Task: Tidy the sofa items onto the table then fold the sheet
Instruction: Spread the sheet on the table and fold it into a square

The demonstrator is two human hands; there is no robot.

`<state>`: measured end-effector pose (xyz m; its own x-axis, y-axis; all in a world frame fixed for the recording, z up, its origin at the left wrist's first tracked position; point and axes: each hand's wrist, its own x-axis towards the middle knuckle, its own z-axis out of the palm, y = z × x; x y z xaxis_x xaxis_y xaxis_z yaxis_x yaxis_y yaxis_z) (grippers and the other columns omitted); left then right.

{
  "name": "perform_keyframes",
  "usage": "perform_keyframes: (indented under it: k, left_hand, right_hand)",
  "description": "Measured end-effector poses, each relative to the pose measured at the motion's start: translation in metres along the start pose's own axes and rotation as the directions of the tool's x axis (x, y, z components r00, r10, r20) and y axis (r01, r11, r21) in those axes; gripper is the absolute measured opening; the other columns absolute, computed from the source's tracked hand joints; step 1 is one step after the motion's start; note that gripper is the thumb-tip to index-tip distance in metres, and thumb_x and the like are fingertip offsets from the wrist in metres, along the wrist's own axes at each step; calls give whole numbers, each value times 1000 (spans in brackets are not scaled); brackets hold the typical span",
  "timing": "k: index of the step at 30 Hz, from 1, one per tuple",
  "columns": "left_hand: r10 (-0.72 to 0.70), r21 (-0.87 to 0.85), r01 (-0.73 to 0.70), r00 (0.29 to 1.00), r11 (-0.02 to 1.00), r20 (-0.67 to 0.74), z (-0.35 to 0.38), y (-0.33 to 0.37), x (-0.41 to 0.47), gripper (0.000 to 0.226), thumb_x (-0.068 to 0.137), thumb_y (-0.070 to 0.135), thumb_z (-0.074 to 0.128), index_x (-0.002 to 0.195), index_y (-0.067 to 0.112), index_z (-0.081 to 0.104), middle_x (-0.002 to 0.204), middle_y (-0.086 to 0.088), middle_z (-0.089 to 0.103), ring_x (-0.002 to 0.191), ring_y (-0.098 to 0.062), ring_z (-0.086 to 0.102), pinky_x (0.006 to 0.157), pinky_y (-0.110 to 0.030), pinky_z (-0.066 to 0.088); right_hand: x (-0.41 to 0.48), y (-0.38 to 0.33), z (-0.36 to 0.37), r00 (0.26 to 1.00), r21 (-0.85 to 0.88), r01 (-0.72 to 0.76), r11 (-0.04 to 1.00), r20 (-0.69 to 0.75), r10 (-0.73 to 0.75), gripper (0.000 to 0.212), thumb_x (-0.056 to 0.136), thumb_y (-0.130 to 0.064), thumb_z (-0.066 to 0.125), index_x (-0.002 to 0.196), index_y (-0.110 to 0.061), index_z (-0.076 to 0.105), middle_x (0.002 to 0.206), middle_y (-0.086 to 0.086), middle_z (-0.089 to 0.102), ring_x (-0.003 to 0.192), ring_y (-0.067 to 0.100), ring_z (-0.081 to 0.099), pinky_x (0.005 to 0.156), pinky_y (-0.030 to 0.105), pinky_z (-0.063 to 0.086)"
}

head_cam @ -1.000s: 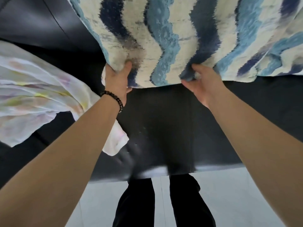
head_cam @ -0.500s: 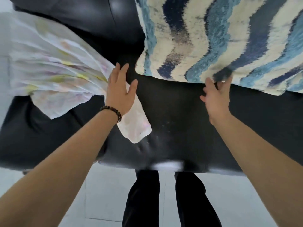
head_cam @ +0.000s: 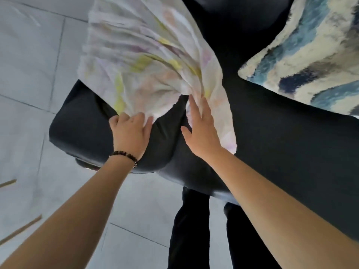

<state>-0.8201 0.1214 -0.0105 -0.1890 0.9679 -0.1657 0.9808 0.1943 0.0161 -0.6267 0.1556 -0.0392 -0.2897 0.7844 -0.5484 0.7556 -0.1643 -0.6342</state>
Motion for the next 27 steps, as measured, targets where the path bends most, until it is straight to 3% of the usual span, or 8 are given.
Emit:
perform_keyframes:
  k: [4, 6, 10, 14, 18, 21, 23, 27]
  left_hand:
    - [131, -169, -104, 979, 980, 156, 21, 49, -51, 40, 89, 41, 54, 61, 21, 34, 48, 6, 31, 55, -23, 40, 71, -37, 34]
    - [185, -278, -127, 963, 952, 194, 29, 63, -72, 37, 82, 32, 66, 64, 21, 36, 52, 9, 33, 57, -21, 36, 66, -33, 34]
    - [306, -312, -232, 928, 921, 211, 31, 55, -87, 24, 70, 24, 74, 91, 20, 64, 83, 5, 61, 79, -25, 53, 75, -34, 34]
    - [448, -168, -430, 890, 887, 88, 13, 19, -42, 60, 77, 33, 65, 134, 22, 52, 141, -13, 45, 129, -33, 40, 99, -49, 30]
    - [194, 105, -213, 967, 971, 164, -2, -26, 38, 68, 88, 38, 58, 148, 23, 31, 161, -13, 11, 148, -31, 6, 115, -57, 7]
    - [46, 66, -55, 990, 996, 131, -6, -27, 66, 35, 95, 23, 48, 127, 11, 53, 145, -18, 40, 132, -39, 38, 113, -55, 20]
    - [-1, 33, 1, 1000, 999, 7, -8, -6, 69, 27, 91, 14, 42, 111, 1, 54, 110, -24, 58, 99, -43, 53, 87, -51, 40]
    - [118, -28, -115, 988, 993, 97, 1, 55, 30, 20, 95, 21, 45, 107, 6, 50, 74, -20, 60, 71, -41, 58, 63, -39, 32]
  right_hand:
    - [-1, 5, -4, 969, -252, 239, 938, 3, -246, 80, 96, -19, 60, 156, -31, 8, 164, 9, 2, 145, 35, 20, 105, 45, 40]
    - [5, 14, -13, 948, -361, 317, 877, 139, -285, 51, 101, -28, 50, 149, -32, 34, 161, 3, 23, 146, 31, 19, 109, 44, 37]
    - [1, 47, -39, 950, -483, 157, 862, 313, 3, 31, 88, -29, 61, 118, -31, 56, 109, 6, 57, 102, 34, 59, 85, 39, 51]
    - [-27, 105, -62, 956, -744, 232, 627, 294, -4, 38, 90, -25, 58, 124, -37, 50, 100, -1, 60, 108, 23, 52, 98, 38, 39]
    - [-49, 127, -64, 974, -809, 200, 552, 224, -24, 44, 95, -55, 39, 136, -38, 42, 117, 4, 64, 127, 25, 43, 113, 50, 16]
    - [-53, 131, -65, 988, -845, 118, 522, 154, 25, 41, 95, -54, 33, 120, -33, 59, 112, 5, 63, 126, 26, 39, 113, 52, 17]
    - [-62, 142, -71, 985, -878, 106, 467, 157, 72, 32, 97, -42, 40, 114, -34, 66, 116, 4, 61, 136, 27, 26, 112, 54, 16]
    - [-100, 194, -112, 947, -920, -77, 385, 53, 316, 30, 95, -35, 42, 105, -31, 70, 126, 4, 59, 144, 29, 16, 109, 51, 25]
